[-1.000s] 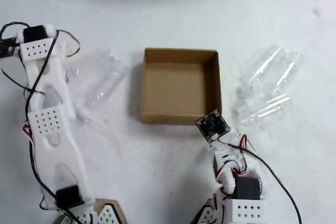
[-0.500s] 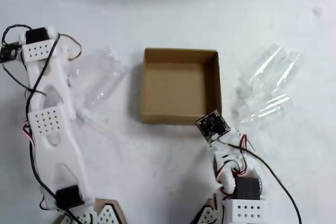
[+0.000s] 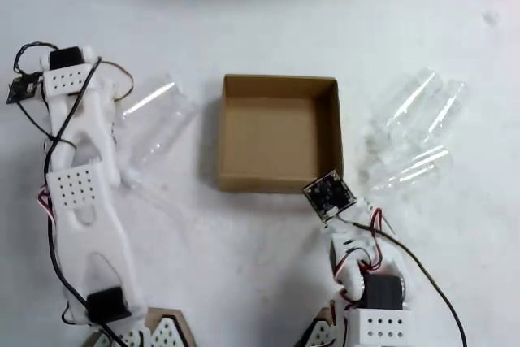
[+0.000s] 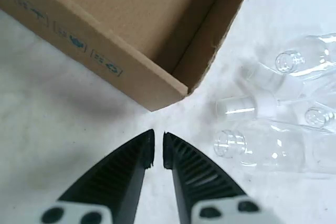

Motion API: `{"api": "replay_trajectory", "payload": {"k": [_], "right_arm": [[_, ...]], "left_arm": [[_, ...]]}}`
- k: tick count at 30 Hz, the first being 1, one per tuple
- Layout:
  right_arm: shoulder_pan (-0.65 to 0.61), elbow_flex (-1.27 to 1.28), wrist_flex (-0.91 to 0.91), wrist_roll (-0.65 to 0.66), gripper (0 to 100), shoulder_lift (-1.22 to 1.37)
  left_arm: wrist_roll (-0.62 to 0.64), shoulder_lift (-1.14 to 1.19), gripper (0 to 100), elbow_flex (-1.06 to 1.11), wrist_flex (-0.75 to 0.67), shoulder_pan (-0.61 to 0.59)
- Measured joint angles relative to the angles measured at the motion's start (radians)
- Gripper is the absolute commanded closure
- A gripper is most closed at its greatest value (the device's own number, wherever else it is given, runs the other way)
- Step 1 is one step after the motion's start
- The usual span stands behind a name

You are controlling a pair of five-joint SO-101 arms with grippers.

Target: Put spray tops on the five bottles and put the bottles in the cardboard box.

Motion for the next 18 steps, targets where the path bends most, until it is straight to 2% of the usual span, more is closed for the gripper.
{"api": "replay_trajectory", "payload": {"k": [4,10,18], "right_arm": [[0.0,0.0,0.0,0.0,98.3,0.0],[0.0,0.0,0.0,0.0,98.3,0.0],[0.0,0.0,0.0,0.0,98.3,0.0]], "left_arm": [[0.0,0.0,68,0.0,0.0,0.002],[0.0,0.0,85,0.0,-0.009,0.0],[-0.003,-0.002,84,0.0,-0.025,0.0]]}}
